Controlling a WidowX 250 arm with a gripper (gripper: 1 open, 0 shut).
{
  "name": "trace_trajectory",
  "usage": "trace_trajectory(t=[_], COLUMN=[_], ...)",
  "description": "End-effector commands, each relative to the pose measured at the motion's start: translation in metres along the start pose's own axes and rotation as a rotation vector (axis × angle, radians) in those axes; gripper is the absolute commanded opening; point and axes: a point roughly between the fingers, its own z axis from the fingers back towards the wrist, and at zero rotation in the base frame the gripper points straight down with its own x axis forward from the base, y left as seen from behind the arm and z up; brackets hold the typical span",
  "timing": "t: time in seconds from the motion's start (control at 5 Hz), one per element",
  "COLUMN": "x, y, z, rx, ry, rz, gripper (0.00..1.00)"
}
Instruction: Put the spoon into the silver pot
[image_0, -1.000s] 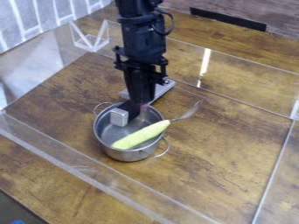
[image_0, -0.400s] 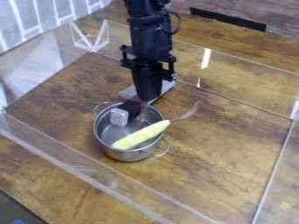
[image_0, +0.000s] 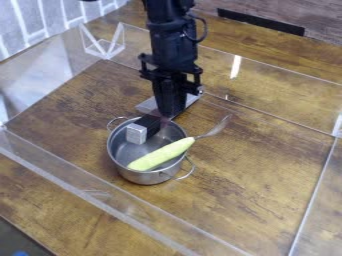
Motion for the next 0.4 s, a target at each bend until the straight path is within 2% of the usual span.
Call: trace_trajectory(t=[0.0,0.2], x=[-0.0003,0.0033], y=[-0.0139,-0.0085], z=[0.0069,0.0128], rx=[0.013,0.018], ry=[-0.05,-0.054], rz=[0.031,0.068], gripper=[0.0,0.0])
